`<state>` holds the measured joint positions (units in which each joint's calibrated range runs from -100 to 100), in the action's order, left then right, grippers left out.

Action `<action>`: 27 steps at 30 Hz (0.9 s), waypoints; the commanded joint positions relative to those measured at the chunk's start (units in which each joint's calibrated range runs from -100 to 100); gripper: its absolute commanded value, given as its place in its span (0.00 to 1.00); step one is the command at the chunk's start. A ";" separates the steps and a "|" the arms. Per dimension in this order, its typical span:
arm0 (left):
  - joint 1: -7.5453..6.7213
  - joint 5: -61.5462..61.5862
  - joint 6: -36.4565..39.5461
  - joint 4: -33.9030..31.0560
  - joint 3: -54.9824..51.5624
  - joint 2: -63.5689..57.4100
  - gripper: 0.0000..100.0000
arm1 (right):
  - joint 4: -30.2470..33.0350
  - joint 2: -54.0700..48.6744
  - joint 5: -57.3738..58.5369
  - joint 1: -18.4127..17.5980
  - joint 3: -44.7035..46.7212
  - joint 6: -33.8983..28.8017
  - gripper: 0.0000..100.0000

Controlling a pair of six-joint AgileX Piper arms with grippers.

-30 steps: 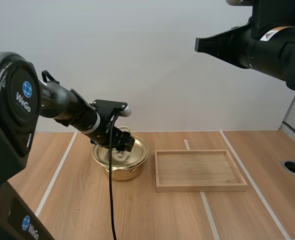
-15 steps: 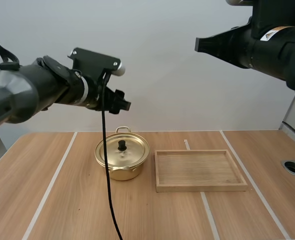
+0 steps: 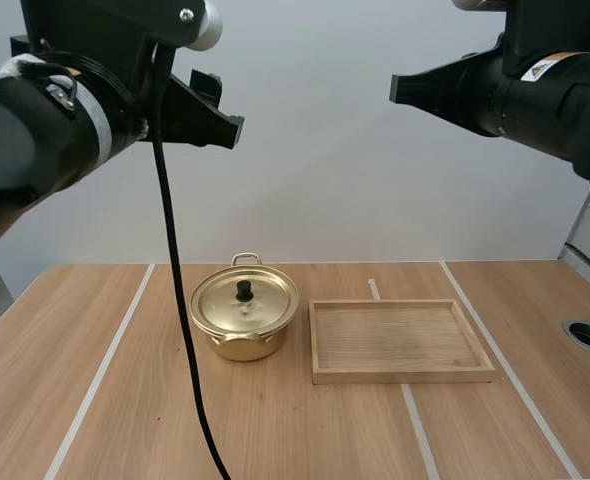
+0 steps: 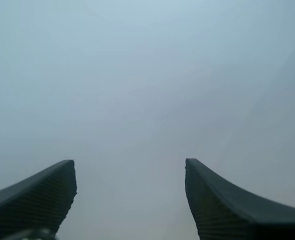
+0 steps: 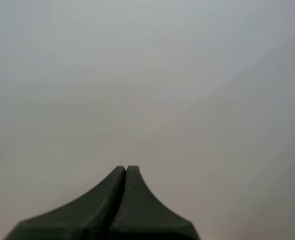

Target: Open the pot, put the pineapple inside, and close it

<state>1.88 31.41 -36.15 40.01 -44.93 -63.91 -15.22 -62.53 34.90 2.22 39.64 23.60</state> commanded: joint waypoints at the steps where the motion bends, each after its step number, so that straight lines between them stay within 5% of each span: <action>1: -0.04 0.01 0.55 -2.05 0.19 -4.38 1.00 | -2.27 -0.63 -1.22 0.16 0.14 -0.15 0.00; 8: -0.04 0.01 0.55 -2.37 0.19 -11.58 1.00 | -2.99 -0.63 0.50 0.16 0.14 -0.15 0.00; 15: -0.04 0.09 0.55 -4.45 0.19 -12.71 1.00 | 5.56 -0.63 9.38 0.16 0.14 0.21 0.00; 19: -0.04 0.09 0.59 -8.53 0.19 -11.61 1.00 | -1.49 -0.63 14.86 0.16 0.14 -1.34 0.00; 22: -0.04 1.21 4.74 -9.81 0.19 -11.61 1.00 | -5.77 -0.63 24.91 0.16 0.14 -1.34 0.00; 27: -0.04 1.21 17.58 -16.65 0.19 -11.77 1.00 | -3.52 -0.63 29.54 0.16 4.87 -1.34 0.00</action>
<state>1.88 31.94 -25.13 26.42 -44.81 -75.85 -20.16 -62.53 62.43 2.22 42.19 22.50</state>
